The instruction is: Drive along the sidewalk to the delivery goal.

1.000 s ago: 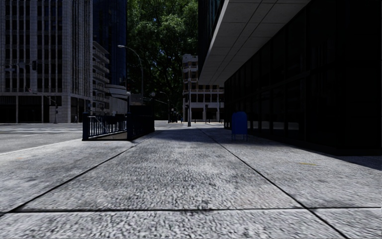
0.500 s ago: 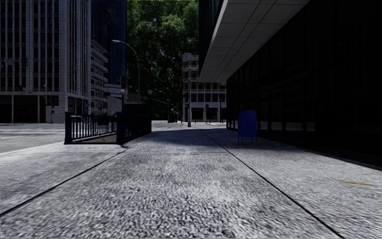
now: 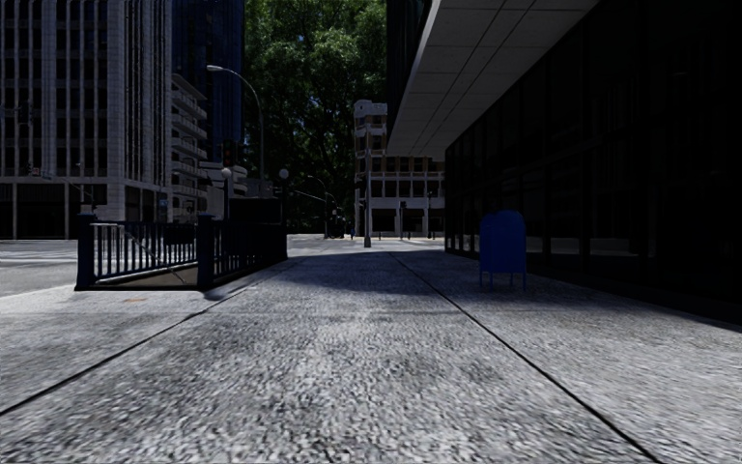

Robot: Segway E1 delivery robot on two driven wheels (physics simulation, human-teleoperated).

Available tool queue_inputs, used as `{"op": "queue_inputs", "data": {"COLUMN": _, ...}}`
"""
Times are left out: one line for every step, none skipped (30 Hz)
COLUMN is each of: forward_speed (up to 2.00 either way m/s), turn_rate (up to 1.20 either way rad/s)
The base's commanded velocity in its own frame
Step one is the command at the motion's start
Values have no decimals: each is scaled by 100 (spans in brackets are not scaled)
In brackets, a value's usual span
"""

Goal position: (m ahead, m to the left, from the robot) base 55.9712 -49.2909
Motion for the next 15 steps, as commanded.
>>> {"op": "queue_inputs", "data": {"forward_speed": 199, "turn_rate": 0}}
{"op": "queue_inputs", "data": {"forward_speed": 199, "turn_rate": 0}}
{"op": "queue_inputs", "data": {"forward_speed": 199, "turn_rate": 0}}
{"op": "queue_inputs", "data": {"forward_speed": 199, "turn_rate": 0}}
{"op": "queue_inputs", "data": {"forward_speed": 199, "turn_rate": 0}}
{"op": "queue_inputs", "data": {"forward_speed": 199, "turn_rate": 0}}
{"op": "queue_inputs", "data": {"forward_speed": 199, "turn_rate": 0}}
{"op": "queue_inputs", "data": {"forward_speed": 199, "turn_rate": 0}}
{"op": "queue_inputs", "data": {"forward_speed": 199, "turn_rate": 0}}
{"op": "queue_inputs", "data": {"forward_speed": 199, "turn_rate": 0}}
{"op": "queue_inputs", "data": {"forward_speed": 199, "turn_rate": 0}}
{"op": "queue_inputs", "data": {"forward_speed": 199, "turn_rate": 0}}
{"op": "queue_inputs", "data": {"forward_speed": 199, "turn_rate": 0}}
{"op": "queue_inputs", "data": {"forward_speed": 199, "turn_rate": 0}}
{"op": "queue_inputs", "data": {"forward_speed": 199, "turn_rate": 0}}
